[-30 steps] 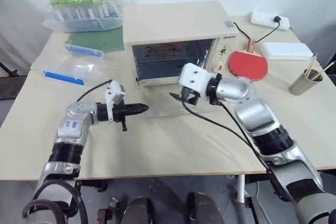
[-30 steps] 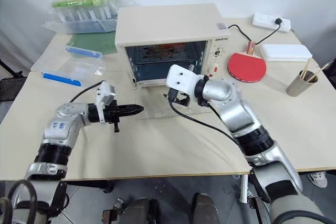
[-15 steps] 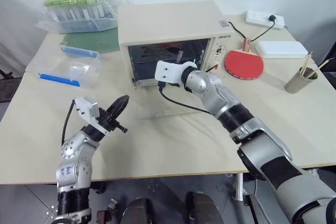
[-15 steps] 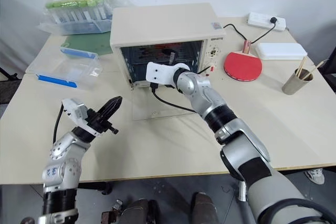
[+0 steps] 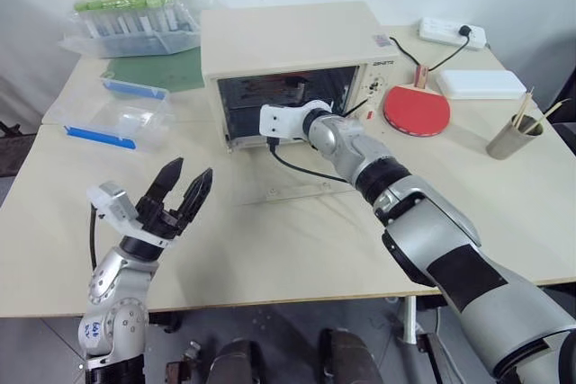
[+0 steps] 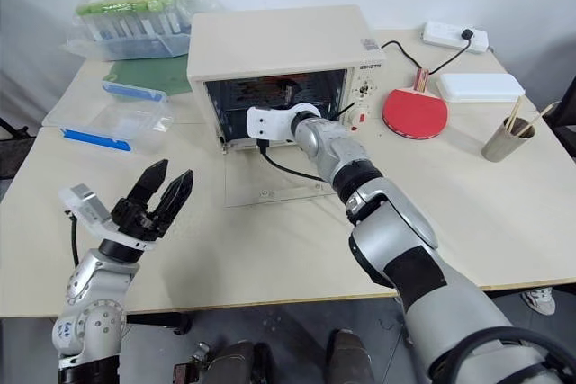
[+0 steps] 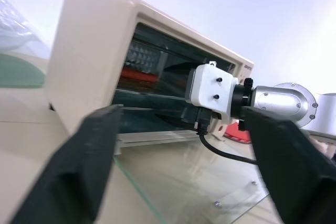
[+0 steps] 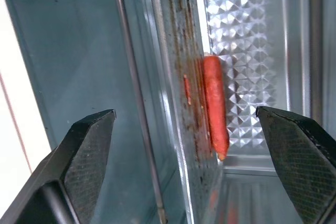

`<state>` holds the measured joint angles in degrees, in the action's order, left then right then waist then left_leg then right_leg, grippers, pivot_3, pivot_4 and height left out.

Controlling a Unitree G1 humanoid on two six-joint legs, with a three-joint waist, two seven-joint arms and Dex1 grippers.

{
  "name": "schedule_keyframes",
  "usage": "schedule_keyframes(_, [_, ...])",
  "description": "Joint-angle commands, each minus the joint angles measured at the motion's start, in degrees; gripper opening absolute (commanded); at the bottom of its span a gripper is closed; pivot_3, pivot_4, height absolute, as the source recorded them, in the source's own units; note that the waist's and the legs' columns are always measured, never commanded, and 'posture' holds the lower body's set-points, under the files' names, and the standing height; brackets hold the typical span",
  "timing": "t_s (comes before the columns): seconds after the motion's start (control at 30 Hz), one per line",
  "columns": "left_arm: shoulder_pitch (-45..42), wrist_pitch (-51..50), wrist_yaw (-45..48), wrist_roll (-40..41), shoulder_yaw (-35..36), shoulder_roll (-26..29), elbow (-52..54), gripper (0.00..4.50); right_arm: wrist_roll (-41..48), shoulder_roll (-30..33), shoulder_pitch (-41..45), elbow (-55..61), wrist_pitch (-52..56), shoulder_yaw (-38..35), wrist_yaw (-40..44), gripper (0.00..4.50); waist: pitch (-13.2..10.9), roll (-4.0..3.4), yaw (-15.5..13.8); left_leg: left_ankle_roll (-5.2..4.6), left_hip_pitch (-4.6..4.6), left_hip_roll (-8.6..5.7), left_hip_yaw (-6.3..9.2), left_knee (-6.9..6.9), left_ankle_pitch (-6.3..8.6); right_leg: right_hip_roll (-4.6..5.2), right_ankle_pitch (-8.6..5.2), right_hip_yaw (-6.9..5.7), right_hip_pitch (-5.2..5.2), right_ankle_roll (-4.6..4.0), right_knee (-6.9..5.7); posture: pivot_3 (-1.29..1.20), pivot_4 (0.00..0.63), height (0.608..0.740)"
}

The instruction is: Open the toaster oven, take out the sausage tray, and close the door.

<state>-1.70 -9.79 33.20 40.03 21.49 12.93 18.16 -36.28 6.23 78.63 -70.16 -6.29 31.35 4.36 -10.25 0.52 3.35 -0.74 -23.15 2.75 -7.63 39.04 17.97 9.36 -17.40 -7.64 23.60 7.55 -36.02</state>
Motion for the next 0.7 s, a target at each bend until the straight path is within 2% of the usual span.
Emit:
schedule_keyframes(0.03, [-0.47, 2.23, -0.43, -0.61, 0.97, 1.18, 0.18, 4.50, -0.73, -0.77, 2.27, -0.24, -0.89, 0.16, -0.89, 3.62, 0.00, 0.00, -0.01, 0.00, 0.00, 0.00, 0.00, 0.00, 0.00, 0.00, 0.00, 0.00, 0.00, 0.00, 0.00, 0.00, 0.150, 0.740])
schedule_keyframes(0.37, [-2.34, 3.64, -0.69, -1.13, 0.24, 2.16, -2.47, 4.50, -2.00, -2.08, 3.63, -2.63, 1.58, 0.13, -4.19, 0.20, 0.00, 0.00, 0.11, 0.00, 0.00, 0.00, -0.02, -0.02, 0.00, -0.01, 0.00, 0.00, 0.01, 0.00, 0.00, 0.00, 0.150, 0.740])
schedule_keyframes(0.4, [-2.56, 3.73, -0.61, -1.18, 0.22, 2.30, -2.82, 4.50, -2.12, -2.11, 3.75, -2.78, 1.57, 0.19, -4.57, 0.09, 0.00, 0.00, 0.15, 0.00, 0.00, 0.00, -0.02, -0.03, 0.00, -0.01, 0.00, 0.00, 0.01, 0.00, 0.00, 0.00, 0.150, 0.740])
schedule_keyframes(0.7, [-4.10, 4.03, -0.71, -1.64, -0.05, 2.98, -4.25, 4.50, -3.15, -1.86, 4.32, -2.31, 0.96, 0.33, -6.07, 0.09, 0.00, 0.00, 0.15, 0.03, 0.00, 0.01, -0.04, -0.03, -0.01, -0.01, 0.00, 0.01, 0.01, 0.00, 0.01, 0.00, 0.150, 0.740])
